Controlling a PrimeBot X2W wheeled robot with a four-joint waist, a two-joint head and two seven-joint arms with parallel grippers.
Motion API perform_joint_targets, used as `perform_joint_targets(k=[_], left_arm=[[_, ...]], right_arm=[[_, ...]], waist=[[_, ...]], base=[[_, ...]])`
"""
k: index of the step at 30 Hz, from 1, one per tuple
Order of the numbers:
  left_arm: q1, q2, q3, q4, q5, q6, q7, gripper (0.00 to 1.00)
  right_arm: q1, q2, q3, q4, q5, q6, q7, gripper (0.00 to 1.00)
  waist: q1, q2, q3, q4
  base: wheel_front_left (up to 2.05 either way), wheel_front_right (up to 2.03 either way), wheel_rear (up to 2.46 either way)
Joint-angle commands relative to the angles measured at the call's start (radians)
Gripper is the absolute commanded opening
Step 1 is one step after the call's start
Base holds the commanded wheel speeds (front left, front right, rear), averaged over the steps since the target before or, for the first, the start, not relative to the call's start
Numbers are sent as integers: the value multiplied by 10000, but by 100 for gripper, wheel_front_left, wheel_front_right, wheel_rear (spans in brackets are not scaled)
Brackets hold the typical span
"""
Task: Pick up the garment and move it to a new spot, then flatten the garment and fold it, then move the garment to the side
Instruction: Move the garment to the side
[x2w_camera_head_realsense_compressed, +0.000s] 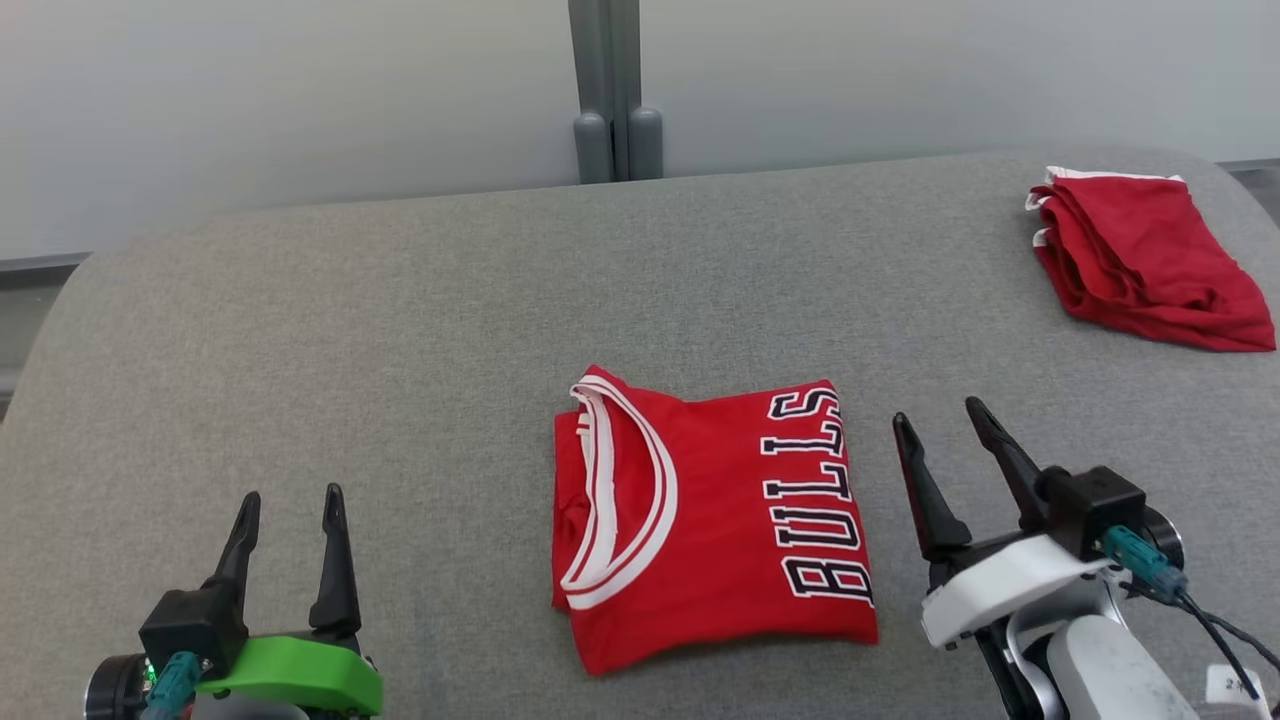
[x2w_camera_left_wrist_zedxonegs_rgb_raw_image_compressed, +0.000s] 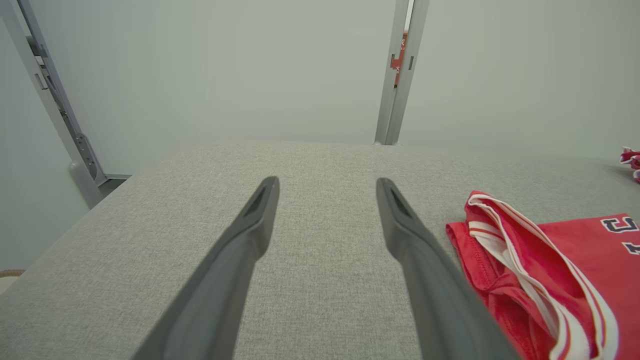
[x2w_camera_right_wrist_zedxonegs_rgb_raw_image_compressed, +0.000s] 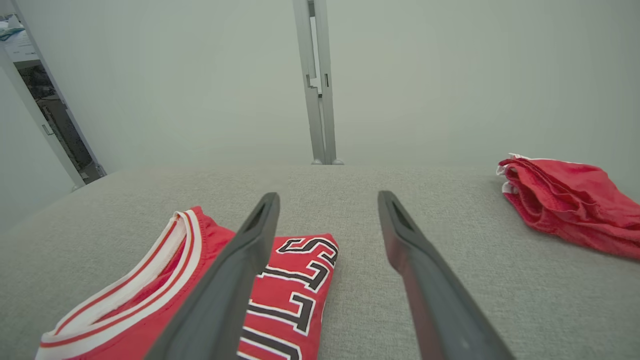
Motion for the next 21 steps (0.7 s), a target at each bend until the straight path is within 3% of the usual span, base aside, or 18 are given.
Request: perform_joint_targets(k=[1,11,21], left_arm=[[-213,8,-29,6,105,19,-18,100],[-590,-156,-169,180,196,-15,-91,100],[-900,-264,-197,276,247,-49,-100,100]], right_arm=[[-285,-4,81,228,-66,4,149,100],[-1310,216,230,2475,-207,4,393,100],[-1807,458,582,4671,34,4,385,100]], waist=[[0,0,215,212],[0,0,926,798],[0,0,1378,814]], base=[[0,0,0],[0,0,0],[0,0,0]])
